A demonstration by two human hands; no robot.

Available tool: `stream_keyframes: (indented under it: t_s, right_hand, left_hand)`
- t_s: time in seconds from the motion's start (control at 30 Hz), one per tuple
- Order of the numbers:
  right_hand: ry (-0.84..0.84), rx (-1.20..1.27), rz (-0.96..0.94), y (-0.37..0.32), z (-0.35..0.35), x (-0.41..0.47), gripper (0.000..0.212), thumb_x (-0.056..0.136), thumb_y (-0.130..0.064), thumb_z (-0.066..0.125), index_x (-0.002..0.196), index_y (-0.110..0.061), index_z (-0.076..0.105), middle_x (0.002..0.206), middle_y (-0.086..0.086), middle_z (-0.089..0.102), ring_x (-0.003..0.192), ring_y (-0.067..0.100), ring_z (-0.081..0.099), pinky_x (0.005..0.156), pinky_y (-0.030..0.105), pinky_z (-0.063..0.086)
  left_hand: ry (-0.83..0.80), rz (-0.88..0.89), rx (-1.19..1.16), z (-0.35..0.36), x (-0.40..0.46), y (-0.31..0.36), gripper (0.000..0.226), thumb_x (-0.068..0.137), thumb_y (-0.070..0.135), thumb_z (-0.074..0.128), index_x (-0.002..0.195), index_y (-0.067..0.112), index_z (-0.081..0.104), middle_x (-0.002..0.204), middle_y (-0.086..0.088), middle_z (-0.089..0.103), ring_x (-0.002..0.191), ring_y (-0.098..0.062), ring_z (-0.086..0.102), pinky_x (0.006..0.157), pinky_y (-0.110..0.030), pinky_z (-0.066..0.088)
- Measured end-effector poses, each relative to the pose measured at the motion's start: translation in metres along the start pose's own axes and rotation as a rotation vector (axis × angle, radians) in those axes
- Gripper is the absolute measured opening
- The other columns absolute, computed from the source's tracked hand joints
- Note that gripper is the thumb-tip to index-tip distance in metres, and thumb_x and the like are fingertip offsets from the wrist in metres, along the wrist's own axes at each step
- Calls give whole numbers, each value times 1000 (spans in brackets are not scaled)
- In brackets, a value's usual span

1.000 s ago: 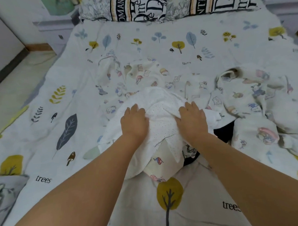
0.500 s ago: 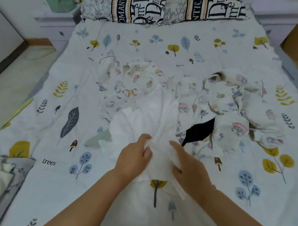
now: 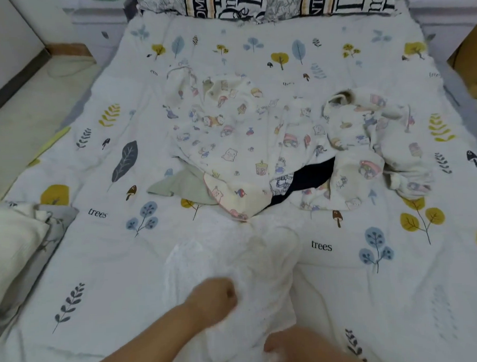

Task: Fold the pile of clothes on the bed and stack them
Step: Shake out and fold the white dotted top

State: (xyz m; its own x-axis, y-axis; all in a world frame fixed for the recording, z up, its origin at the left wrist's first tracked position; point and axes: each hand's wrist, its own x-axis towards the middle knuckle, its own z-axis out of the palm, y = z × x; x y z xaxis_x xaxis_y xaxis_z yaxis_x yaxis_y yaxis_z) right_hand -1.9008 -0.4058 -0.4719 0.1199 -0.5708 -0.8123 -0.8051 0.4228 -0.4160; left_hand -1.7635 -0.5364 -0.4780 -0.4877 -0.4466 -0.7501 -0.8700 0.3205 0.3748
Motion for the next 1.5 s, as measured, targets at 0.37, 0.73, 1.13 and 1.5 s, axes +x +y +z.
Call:
stream_keyframes:
  t_s: [0.37,0.73,1.13,1.5]
  right_hand:
    - [780,580,381,11,-49,52,28,91,-26,50,110,-6,44,96,7,54,83,22,51,70,29,37]
    - [263,1385,98,6,-39,47,31,85,-18,67,105,5,63,102,24,66,92,38,65,80,46,54]
    - [392,895,103,26,-20,10,19,86,-7,57,99,-17,66,102,7,69,96,22,64,81,31,52]
    - [171,1095,14,82,-19,-4,52,71,-1,75,118,-16,60,113,6,68,105,25,64,94,43,50]
  left_hand:
    - [615,3,231,-43,59,-16,56,83,34,60,135,21,44,150,-9,25,140,-26,19,112,-42,17]
    - [-386,361,222,-17,0,33,33,90,30,56,120,15,60,128,-1,58,115,-18,52,94,-24,35]
    - [361,529,539,-36,98,96,60,89,-1,39,145,18,29,150,-4,30,135,-24,29,107,-37,29]
    - [394,609,583,-34,123,134,21,84,24,51,65,15,51,75,1,47,89,-22,49,91,-35,37]
